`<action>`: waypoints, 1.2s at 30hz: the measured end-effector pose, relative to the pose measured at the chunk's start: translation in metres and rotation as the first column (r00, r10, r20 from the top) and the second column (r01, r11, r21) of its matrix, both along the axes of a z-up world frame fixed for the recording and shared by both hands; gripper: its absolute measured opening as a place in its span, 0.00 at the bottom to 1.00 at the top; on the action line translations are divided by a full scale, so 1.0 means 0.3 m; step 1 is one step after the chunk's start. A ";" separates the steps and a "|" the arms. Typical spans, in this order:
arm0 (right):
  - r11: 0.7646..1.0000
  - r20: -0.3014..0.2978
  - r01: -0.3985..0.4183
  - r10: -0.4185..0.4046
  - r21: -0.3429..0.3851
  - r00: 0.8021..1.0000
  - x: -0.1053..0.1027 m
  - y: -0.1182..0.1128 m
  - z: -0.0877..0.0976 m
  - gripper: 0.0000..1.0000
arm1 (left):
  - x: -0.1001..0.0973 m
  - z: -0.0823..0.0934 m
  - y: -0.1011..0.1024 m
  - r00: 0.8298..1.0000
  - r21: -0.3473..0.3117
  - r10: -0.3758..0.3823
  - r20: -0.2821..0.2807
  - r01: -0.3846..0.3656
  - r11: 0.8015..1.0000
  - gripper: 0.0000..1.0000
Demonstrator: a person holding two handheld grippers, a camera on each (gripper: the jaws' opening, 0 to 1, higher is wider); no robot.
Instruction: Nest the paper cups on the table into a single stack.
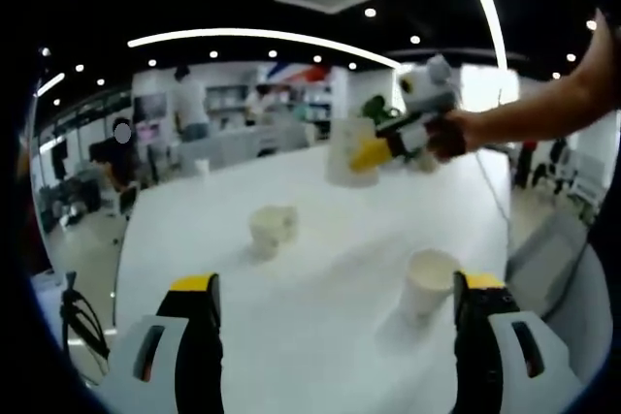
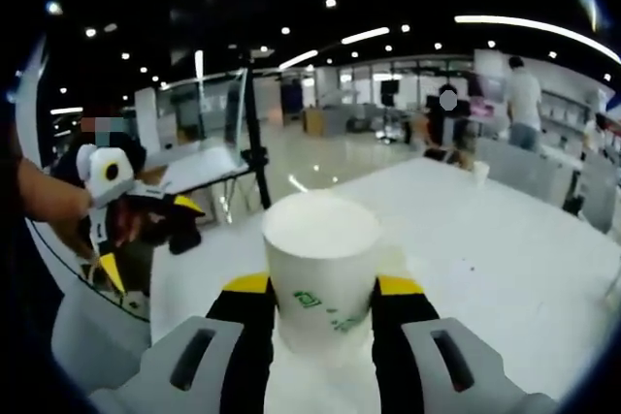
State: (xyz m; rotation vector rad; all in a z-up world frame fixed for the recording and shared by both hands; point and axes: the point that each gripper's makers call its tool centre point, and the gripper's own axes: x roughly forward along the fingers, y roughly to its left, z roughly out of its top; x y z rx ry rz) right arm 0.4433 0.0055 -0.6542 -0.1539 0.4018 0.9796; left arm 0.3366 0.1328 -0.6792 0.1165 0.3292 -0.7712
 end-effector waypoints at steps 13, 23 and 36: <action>1.000 -0.012 -0.025 0.025 -0.001 1.000 -0.074 0.009 0.004 0.36 | 0.001 0.013 -0.033 1.000 -0.003 -0.023 0.007 0.023 1.000 0.98; 0.999 -0.022 -0.048 0.048 0.001 0.999 -0.136 0.022 0.000 0.37 | 0.013 0.058 -0.050 0.999 -0.022 -0.035 0.022 0.036 0.999 0.98; 0.998 -0.033 -0.067 0.068 0.015 0.997 -0.193 0.031 -0.003 0.37 | 0.067 0.130 -0.119 0.997 -0.065 -0.047 0.056 0.051 0.997 0.95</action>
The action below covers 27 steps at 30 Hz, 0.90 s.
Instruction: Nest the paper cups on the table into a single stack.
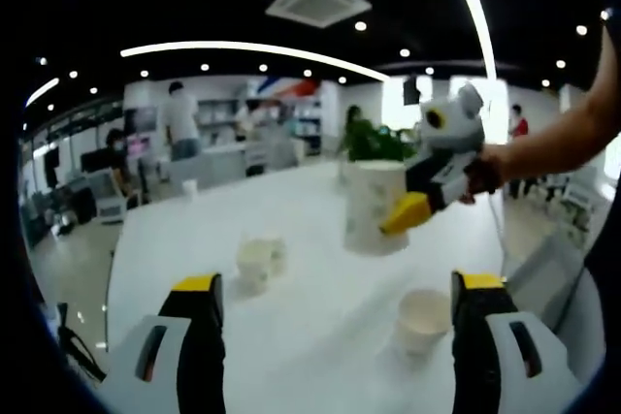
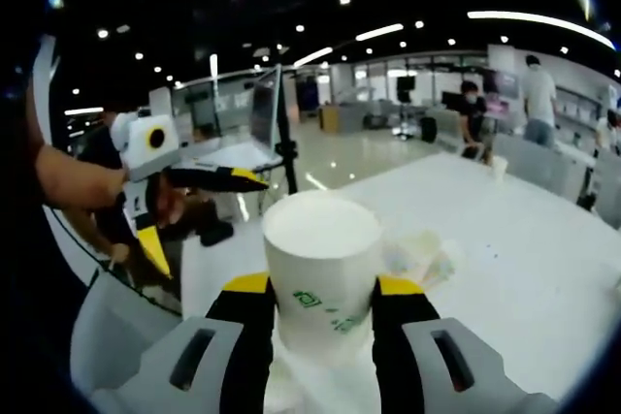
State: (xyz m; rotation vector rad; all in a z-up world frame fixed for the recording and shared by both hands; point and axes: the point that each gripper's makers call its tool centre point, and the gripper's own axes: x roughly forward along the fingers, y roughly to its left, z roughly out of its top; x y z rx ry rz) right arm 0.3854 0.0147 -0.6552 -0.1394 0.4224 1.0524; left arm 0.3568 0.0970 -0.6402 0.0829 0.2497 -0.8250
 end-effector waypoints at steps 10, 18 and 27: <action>1.000 -0.007 -0.013 0.013 0.004 1.000 -0.031 0.001 -0.008 0.37 | 0.047 0.059 -0.100 0.999 -0.029 -0.029 0.016 0.029 0.999 0.91; 1.000 -0.016 -0.016 0.016 0.010 1.000 -0.047 -0.004 -0.009 0.37 | 0.071 0.081 -0.177 0.998 -0.029 -0.054 0.023 0.054 0.998 0.83; 0.999 -0.018 -0.036 0.036 0.011 0.999 -0.082 0.012 -0.020 0.37 | 0.071 0.077 -0.236 0.996 -0.013 -0.083 0.031 0.084 0.996 0.76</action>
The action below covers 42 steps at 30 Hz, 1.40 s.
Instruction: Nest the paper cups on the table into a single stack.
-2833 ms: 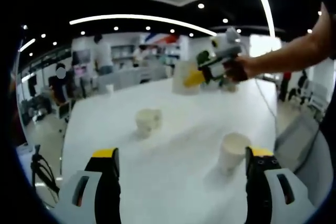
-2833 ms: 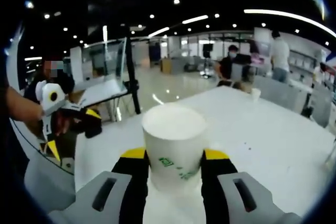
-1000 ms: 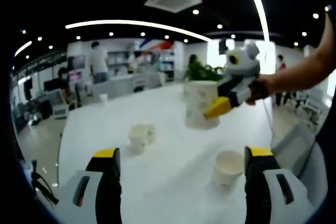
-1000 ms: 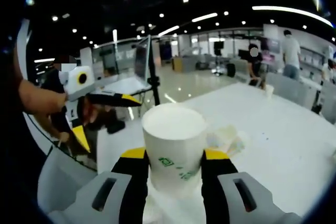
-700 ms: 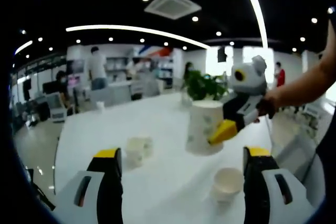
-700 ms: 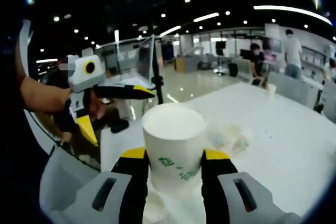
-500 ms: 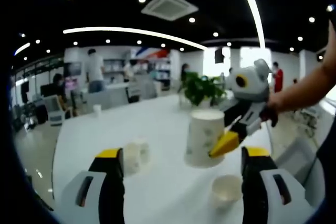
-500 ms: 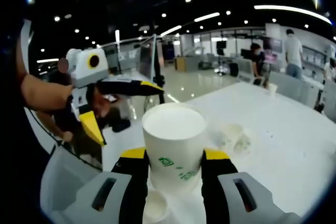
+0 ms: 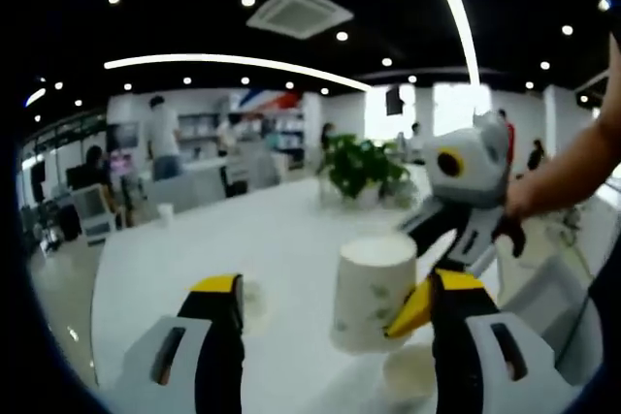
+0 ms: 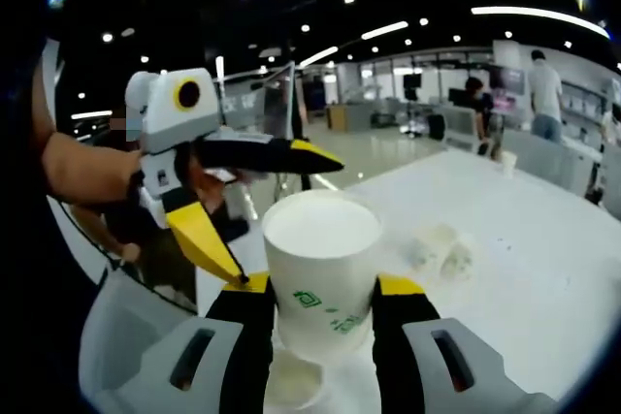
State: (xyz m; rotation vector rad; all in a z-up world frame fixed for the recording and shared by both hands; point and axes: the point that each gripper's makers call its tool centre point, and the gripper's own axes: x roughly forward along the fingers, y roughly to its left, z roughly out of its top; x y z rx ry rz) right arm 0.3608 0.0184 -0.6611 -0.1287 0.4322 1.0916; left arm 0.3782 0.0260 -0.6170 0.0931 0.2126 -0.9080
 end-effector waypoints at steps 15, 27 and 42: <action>0.998 0.039 -0.059 0.060 -0.032 0.997 -0.049 0.032 0.007 0.37 | -0.039 -0.001 -0.065 0.998 -0.006 -0.058 -0.025 0.058 0.998 0.59; 0.997 0.039 -0.071 0.072 -0.040 0.997 -0.063 0.025 0.005 0.37 | -0.081 -0.001 -0.102 0.991 -0.017 -0.124 -0.042 0.123 0.992 0.42; 0.996 0.059 -0.077 0.079 -0.040 0.995 -0.059 0.020 0.015 0.39 | -0.089 0.009 -0.112 0.989 -0.012 -0.142 -0.032 0.141 0.990 0.38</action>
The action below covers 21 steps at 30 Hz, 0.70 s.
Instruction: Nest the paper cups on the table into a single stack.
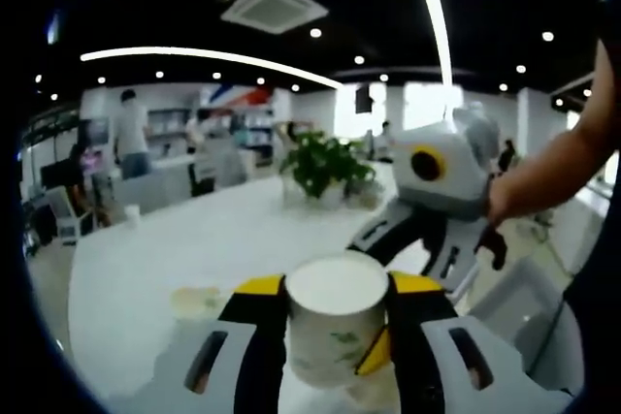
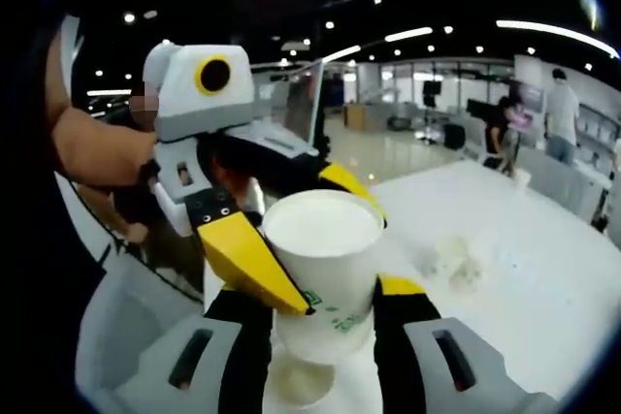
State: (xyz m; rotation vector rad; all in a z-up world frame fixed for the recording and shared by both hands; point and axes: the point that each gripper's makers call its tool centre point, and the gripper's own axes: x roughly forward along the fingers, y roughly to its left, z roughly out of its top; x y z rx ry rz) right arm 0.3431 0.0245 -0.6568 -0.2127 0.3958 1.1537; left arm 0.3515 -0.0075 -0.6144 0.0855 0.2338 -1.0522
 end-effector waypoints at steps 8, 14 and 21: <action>0.999 0.066 0.034 -0.032 -0.030 0.997 0.033 -0.032 -0.009 0.63 | 0.010 0.008 0.013 1.000 0.005 0.007 0.018 -0.007 1.000 0.38; 0.997 0.096 0.083 -0.083 0.000 0.992 0.056 -0.072 0.001 0.85 | 0.020 0.012 0.034 0.999 0.004 0.022 0.023 -0.022 1.000 0.38; 0.989 0.122 0.146 -0.150 0.036 0.981 0.080 -0.121 0.010 1.00 | 0.018 0.011 0.034 1.000 0.009 0.017 0.024 -0.017 1.000 0.38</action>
